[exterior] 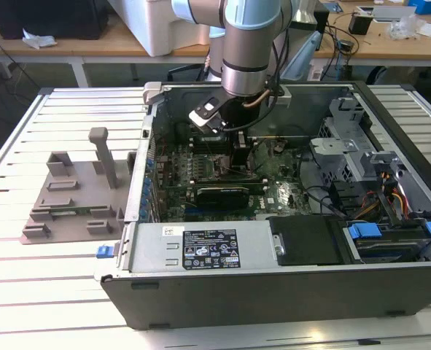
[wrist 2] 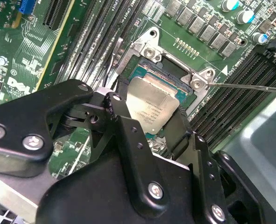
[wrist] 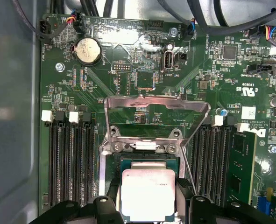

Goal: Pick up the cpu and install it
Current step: 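Place the cpu into insertion slot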

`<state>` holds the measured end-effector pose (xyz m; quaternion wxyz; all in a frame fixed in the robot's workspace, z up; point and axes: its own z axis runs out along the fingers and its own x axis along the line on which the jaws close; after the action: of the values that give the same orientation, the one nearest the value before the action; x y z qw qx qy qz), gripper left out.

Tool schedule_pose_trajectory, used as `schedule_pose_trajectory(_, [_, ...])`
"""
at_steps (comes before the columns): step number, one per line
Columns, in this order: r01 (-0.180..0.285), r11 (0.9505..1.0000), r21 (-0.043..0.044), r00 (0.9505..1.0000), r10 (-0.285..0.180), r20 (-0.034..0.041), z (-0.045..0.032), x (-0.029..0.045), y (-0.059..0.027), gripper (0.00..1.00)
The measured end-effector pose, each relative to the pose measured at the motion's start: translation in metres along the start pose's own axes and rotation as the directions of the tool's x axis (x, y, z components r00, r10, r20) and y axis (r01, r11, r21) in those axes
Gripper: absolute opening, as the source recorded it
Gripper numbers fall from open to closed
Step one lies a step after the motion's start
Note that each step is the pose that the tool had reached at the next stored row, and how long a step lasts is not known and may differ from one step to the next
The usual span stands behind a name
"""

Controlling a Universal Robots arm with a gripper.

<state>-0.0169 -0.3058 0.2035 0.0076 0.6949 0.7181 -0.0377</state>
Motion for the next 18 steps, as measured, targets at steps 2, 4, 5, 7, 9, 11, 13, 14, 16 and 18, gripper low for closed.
schedule_pose_trajectory(2, [0.000,1.0000,0.0000,1.0000,0.000,0.0000,0.0012,0.0002,-0.0001,0.55])
schedule_pose_trajectory(4, [0.000,1.0000,-0.0001,1.0000,0.000,-0.0001,0.0025,0.0004,-0.0001,0.55])
schedule_pose_trajectory(5, [0.000,1.0000,-0.0001,1.0000,0.000,-0.0002,0.0029,0.0005,-0.0001,0.55])
schedule_pose_trajectory(7, [0.000,1.0000,0.0000,1.0000,0.000,0.0000,0.0037,0.0005,-0.0001,0.55])
schedule_pose_trajectory(9, [0.000,1.0000,0.0001,1.0000,0.000,0.0000,0.0037,0.0005,-0.0001,0.55])
schedule_pose_trajectory(11, [0.000,1.0000,0.0000,1.0000,0.000,-0.0003,0.0039,0.0006,-0.0001,0.55])
schedule_pose_trajectory(13, [0.000,1.0000,0.0000,1.0000,0.000,-0.0003,0.0039,0.0006,-0.0001,0.56])
schedule_pose_trajectory(14, [0.000,1.0000,0.0000,1.0000,0.000,-0.0004,0.0040,0.0006,-0.0001,0.56])
schedule_pose_trajectory(16, [0.000,1.0000,0.0000,1.0000,0.000,-0.0003,0.0040,0.0006,-0.0001,0.62])
schedule_pose_trajectory(18, [0.000,1.0000,-0.0001,1.0000,0.000,-0.0004,0.0041,0.0006,-0.0001,0.62])
